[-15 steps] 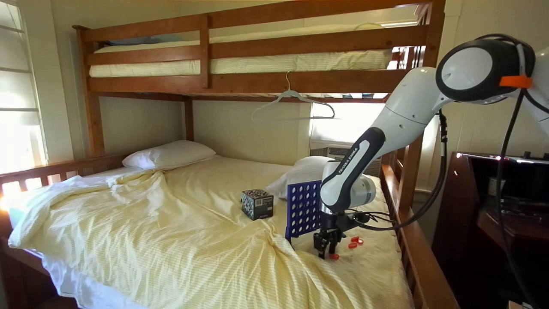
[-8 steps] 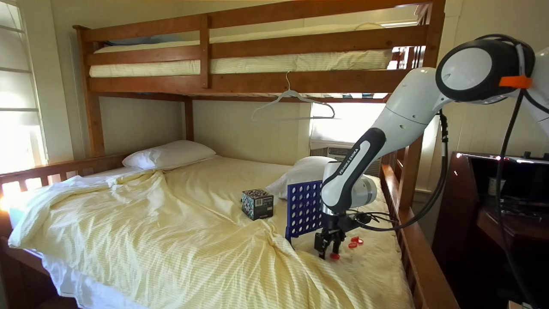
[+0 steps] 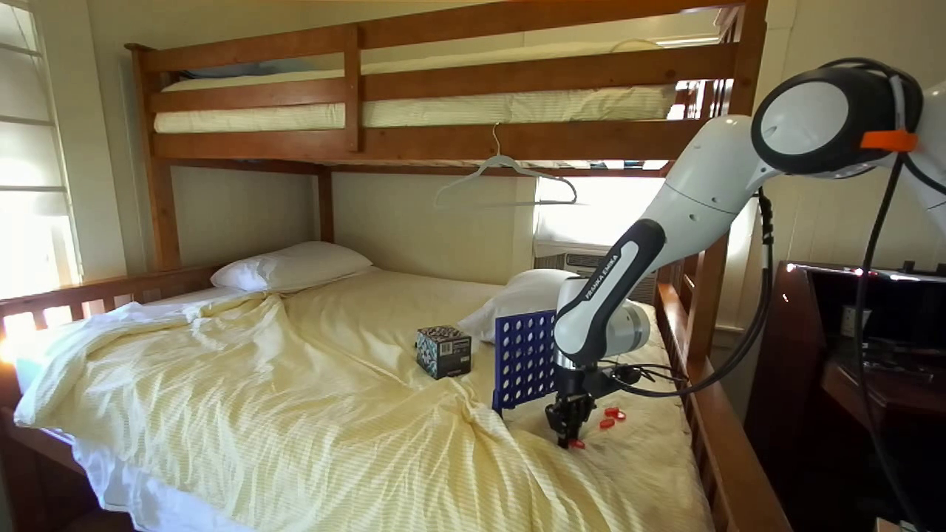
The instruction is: Put one orange chip in the blue gameboard.
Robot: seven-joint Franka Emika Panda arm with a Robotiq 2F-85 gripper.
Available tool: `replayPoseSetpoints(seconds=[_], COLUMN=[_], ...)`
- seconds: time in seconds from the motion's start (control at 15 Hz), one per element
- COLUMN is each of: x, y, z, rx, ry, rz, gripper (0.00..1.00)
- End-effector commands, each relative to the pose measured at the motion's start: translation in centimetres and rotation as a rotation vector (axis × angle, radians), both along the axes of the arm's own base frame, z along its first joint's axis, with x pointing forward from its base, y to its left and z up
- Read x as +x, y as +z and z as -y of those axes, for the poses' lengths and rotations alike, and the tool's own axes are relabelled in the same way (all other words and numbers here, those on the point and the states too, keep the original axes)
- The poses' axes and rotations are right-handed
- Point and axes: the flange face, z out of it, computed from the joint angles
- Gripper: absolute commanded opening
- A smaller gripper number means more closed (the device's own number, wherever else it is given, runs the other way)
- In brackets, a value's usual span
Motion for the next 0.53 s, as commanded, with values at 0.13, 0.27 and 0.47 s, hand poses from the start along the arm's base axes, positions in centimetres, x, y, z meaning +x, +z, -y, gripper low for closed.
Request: replayPoseSetpoints(seconds=[0.13, 0.27, 0.47], x=[-0.24, -0.18, -0.20], y=[0.28, 0.37, 0.43], z=[-0.20, -0.20, -0.29], rx=[-0.005, -0.005, -0.006], ry=[0.017, 0.013, 0.014], rz=[-0.023, -0.020, -0.020], gripper=[0.00, 0.27, 0.40])
